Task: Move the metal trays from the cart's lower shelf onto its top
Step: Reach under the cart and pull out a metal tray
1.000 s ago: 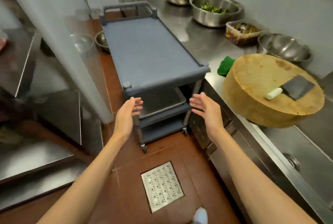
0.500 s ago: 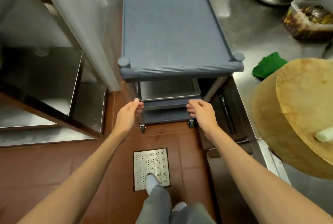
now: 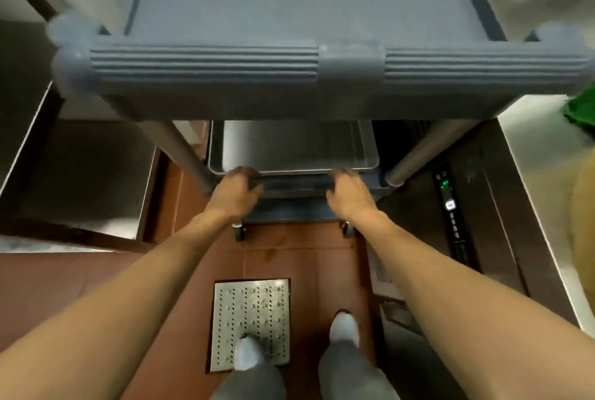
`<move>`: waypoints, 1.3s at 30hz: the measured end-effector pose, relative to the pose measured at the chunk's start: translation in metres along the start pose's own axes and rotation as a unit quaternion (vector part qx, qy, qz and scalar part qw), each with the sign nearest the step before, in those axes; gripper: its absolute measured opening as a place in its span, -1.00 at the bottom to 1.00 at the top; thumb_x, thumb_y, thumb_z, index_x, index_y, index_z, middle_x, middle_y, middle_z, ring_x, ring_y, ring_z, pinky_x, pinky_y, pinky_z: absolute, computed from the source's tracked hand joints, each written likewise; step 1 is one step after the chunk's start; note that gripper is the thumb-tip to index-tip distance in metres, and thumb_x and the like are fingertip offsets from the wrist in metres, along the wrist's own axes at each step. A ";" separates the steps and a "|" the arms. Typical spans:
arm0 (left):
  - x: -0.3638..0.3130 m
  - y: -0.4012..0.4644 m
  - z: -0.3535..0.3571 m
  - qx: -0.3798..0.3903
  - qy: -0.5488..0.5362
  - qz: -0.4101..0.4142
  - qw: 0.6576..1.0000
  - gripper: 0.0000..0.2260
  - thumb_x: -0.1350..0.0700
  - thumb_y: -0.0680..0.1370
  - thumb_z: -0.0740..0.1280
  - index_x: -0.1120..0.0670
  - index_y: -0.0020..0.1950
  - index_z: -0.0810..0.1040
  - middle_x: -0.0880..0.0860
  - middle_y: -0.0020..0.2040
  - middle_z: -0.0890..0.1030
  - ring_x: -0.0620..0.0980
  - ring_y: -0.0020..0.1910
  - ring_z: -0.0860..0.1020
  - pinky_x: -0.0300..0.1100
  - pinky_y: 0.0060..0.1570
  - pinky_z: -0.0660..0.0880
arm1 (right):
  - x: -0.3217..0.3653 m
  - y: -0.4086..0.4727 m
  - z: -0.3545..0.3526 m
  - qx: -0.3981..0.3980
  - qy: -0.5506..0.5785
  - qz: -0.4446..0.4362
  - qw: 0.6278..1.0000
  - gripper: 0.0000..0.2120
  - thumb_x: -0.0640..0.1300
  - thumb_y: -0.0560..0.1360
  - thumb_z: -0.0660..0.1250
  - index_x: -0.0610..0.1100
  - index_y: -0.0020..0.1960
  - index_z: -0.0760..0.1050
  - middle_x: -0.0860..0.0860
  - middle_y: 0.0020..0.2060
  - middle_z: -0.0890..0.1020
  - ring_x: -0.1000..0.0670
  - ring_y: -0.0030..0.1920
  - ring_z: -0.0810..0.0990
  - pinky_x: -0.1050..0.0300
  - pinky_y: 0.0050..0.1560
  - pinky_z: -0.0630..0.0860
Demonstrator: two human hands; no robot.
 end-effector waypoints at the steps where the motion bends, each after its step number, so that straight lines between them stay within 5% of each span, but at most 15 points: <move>1: 0.005 0.012 0.008 -0.004 0.030 0.009 1.000 -0.68 0.11 0.54 0.31 0.19 0.27 0.50 0.20 0.22 0.55 0.16 0.20 0.50 0.03 0.24 0.45 | -0.003 0.014 0.006 -0.017 -0.042 -0.030 0.999 -0.60 -0.22 0.52 0.27 -0.23 0.35 0.38 -0.20 0.34 0.41 -0.20 0.35 0.36 -0.03 0.32 0.36; 4: 0.019 0.042 0.030 -0.030 0.111 0.044 0.992 -0.65 0.14 0.53 0.30 0.21 0.30 0.48 0.23 0.23 0.53 0.20 0.26 0.40 0.04 0.28 0.36 | -0.007 0.054 0.022 -0.032 -0.164 -0.088 0.982 -0.59 -0.23 0.51 0.30 -0.21 0.34 0.38 -0.17 0.35 0.41 -0.18 0.36 0.34 -0.03 0.33 0.32; 9: 0.027 0.065 0.043 -0.071 0.155 0.084 0.982 -0.78 0.10 0.57 0.25 0.16 0.12 0.59 0.18 0.07 0.61 0.18 0.10 0.52 0.09 0.05 0.52 | -0.013 0.081 0.037 -0.065 -0.252 -0.137 0.956 -0.82 -0.32 0.50 0.29 -0.22 0.08 0.55 -0.15 0.10 0.56 -0.18 0.15 0.51 -0.01 -0.01 0.50; 16: 0.029 0.068 0.036 -0.061 0.185 0.096 0.976 -0.79 0.03 0.57 0.26 0.10 0.02 0.63 0.14 -0.02 0.66 0.19 -0.01 0.58 0.04 -0.06 0.54 | -0.013 0.082 0.022 -0.036 -0.227 -0.161 0.960 -0.82 -0.24 0.50 0.32 -0.25 0.08 0.57 -0.17 0.06 0.61 -0.21 0.10 0.57 -0.03 0.03 0.54; 23: 0.004 0.042 0.026 -0.091 0.265 0.143 0.949 -0.74 0.03 0.52 0.34 0.12 0.15 0.53 0.14 0.08 0.58 0.14 0.07 0.53 0.06 0.02 0.54 | -0.008 0.044 -0.006 -0.100 -0.263 -0.189 0.941 -0.75 -0.31 0.36 0.40 -0.21 0.03 0.54 -0.12 0.03 0.56 -0.15 0.06 0.54 0.03 -0.08 0.47; 28: -0.026 0.017 0.001 -0.086 0.286 0.142 0.944 -0.82 0.05 0.55 0.30 0.14 0.06 0.53 0.15 0.05 0.56 0.14 0.02 0.54 0.04 -0.06 0.53 | 0.001 0.004 -0.036 -0.120 -0.254 -0.191 0.941 -0.72 -0.36 0.34 0.34 -0.24 0.05 0.51 -0.17 0.00 0.58 -0.18 0.00 0.54 -0.01 0.02 0.45; 34: -0.044 -0.048 -0.026 -0.063 0.230 0.174 0.955 -0.85 0.09 0.52 0.36 0.16 -0.02 0.51 0.15 -0.03 0.57 0.16 -0.07 0.56 -0.01 -0.17 0.47 | 0.015 -0.052 -0.053 -0.104 -0.260 -0.198 0.939 -0.71 -0.02 0.48 0.38 -0.20 0.06 0.48 -0.12 -0.01 0.58 -0.14 0.04 0.52 -0.01 0.03 0.45; 39: -0.057 -0.107 -0.042 -0.061 0.239 0.204 0.947 -0.84 0.05 0.50 0.38 0.11 -0.12 0.47 0.08 -0.13 0.54 0.10 -0.16 0.53 0.03 -0.21 0.53 | 0.036 -0.111 -0.064 -0.085 -0.306 -0.180 0.931 -0.77 -0.20 0.38 0.46 -0.10 -0.02 0.47 -0.04 -0.10 0.57 -0.09 -0.04 0.52 0.07 -0.10 0.39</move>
Point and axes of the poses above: each hand's wrist, its own y-axis towards the middle knuckle, its own z-axis out of the palm, x = y × z, the point moved 1 cm from there along y, towards the middle knuckle
